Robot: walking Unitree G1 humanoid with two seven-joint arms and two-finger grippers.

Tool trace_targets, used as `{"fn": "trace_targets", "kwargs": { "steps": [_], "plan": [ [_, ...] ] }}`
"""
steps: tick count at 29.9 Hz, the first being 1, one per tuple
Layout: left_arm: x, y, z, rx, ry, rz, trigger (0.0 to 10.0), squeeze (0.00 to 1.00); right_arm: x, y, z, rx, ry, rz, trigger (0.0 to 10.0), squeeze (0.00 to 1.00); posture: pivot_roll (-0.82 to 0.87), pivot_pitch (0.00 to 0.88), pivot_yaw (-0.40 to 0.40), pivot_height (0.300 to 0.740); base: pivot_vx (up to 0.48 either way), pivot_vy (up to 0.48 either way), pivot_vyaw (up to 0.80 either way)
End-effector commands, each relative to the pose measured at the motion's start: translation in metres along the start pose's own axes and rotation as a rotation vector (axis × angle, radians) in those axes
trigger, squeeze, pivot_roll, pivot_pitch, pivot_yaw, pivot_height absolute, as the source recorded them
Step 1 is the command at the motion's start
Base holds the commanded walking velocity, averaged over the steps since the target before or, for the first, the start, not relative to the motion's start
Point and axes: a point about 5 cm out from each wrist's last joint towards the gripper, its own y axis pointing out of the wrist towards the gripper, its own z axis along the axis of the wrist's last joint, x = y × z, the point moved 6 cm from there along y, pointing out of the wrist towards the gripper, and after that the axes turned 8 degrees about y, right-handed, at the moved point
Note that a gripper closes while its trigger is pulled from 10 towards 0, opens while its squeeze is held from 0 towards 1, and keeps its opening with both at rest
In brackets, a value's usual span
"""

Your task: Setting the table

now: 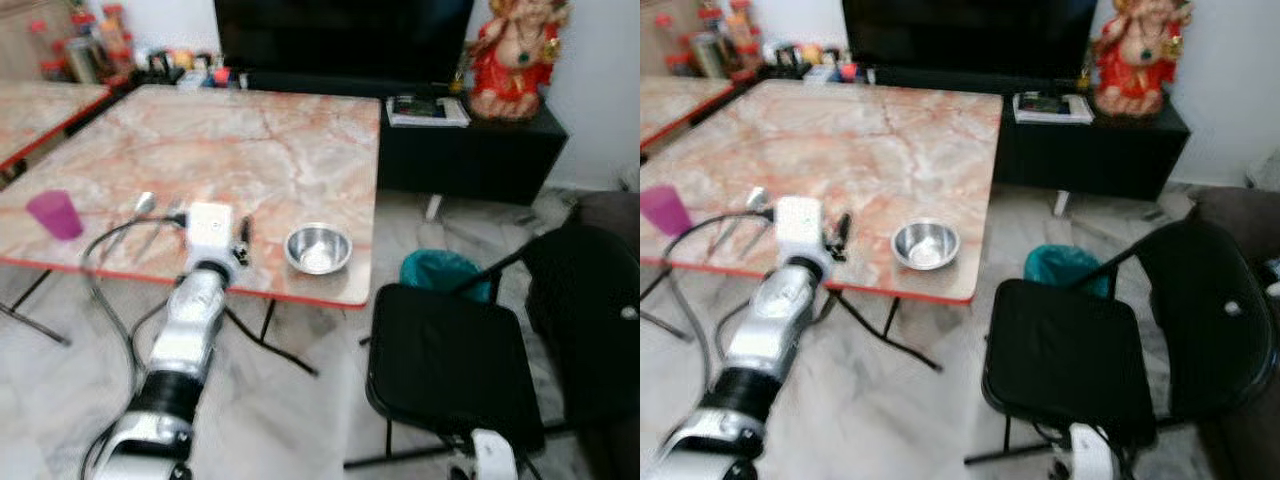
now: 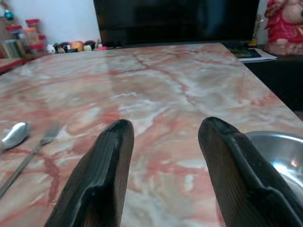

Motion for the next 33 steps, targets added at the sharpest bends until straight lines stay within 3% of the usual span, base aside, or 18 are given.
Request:
{"fn": "trace_targets", "kwargs": {
  "steps": [1,30,33],
  "plan": [
    [-0.017,-0.001,-0.003,-0.013,0.017,0.032,10.0,0.00,-0.010,0.002,0.008,0.024,0.010,0.021,10.0,0.00,0.00,0.000,-0.028,0.740,0.334,0.000,0.00],
    [0.010,0.000,0.014,0.026,0.030,-0.120,10.0,0.00,-0.011,0.003,0.009,0.022,0.009,0.024,10.0,0.00,0.00,0.000,-0.027,0.740,0.306,0.000,0.00],
    [0.019,-0.002,0.018,0.039,-0.031,-0.170,10.0,0.00,-0.011,0.003,0.009,0.021,0.006,0.027,10.0,0.00,0.00,0.000,-0.026,0.740,0.000,0.000,0.00]
  ]
}}
